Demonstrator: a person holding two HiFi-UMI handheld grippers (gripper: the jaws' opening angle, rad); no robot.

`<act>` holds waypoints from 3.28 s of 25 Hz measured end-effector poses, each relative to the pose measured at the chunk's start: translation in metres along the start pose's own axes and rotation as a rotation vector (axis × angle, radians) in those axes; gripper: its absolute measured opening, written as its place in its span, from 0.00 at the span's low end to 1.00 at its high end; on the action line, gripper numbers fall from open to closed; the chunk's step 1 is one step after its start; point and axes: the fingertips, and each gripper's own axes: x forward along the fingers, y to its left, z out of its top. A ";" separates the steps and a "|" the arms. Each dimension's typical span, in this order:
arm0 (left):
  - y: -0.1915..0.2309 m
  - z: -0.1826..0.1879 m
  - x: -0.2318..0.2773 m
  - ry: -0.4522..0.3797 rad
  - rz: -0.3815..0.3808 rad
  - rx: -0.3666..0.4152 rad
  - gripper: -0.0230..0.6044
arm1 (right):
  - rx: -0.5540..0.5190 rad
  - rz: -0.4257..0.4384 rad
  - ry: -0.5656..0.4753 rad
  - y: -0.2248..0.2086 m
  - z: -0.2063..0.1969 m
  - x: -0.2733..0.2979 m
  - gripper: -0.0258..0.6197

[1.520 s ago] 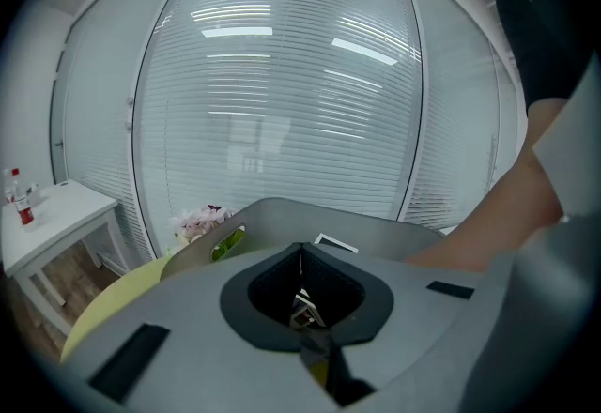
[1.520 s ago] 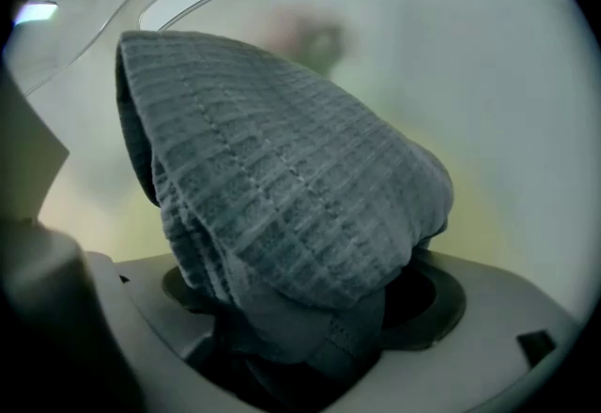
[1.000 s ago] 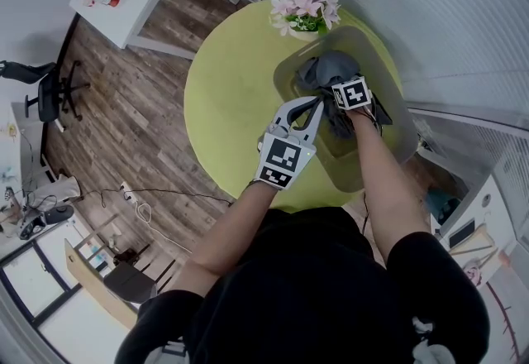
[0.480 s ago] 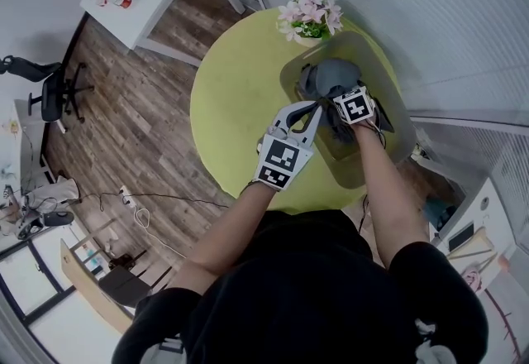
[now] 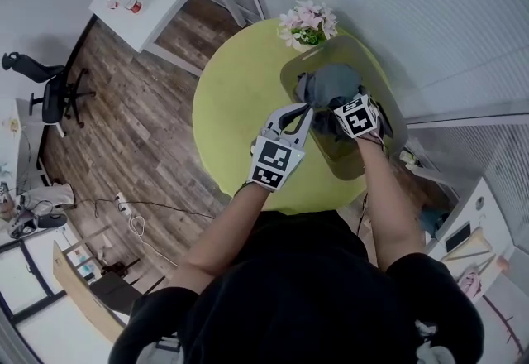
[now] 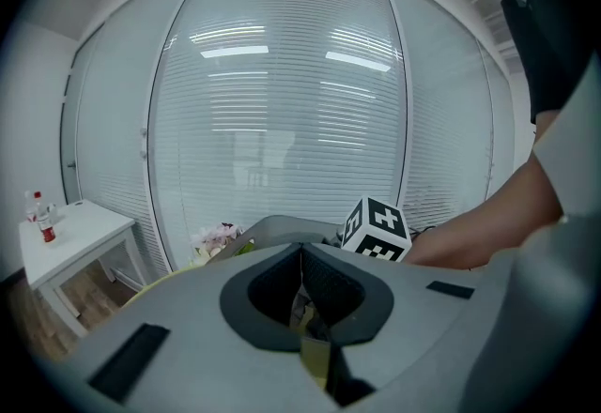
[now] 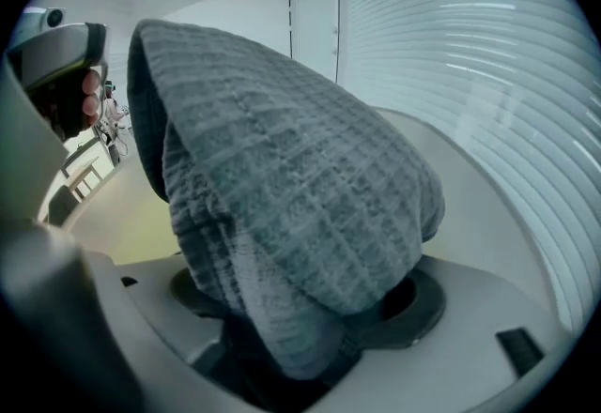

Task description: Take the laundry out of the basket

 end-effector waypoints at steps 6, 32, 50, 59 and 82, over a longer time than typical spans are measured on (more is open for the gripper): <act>-0.007 0.014 -0.026 -0.026 0.036 0.025 0.05 | -0.047 -0.015 -0.048 0.008 0.021 -0.044 0.64; -0.024 0.021 -0.114 -0.160 -0.011 0.128 0.05 | -0.088 -0.219 -0.135 0.066 0.071 -0.168 0.64; 0.059 -0.008 -0.230 -0.229 0.064 0.067 0.05 | -0.171 -0.170 -0.231 0.216 0.177 -0.170 0.64; 0.098 -0.071 -0.269 -0.163 0.132 0.007 0.05 | -0.108 -0.029 -0.139 0.288 0.156 -0.086 0.64; 0.092 -0.209 -0.193 0.032 0.145 -0.163 0.05 | 0.113 0.123 0.205 0.272 -0.007 0.074 0.64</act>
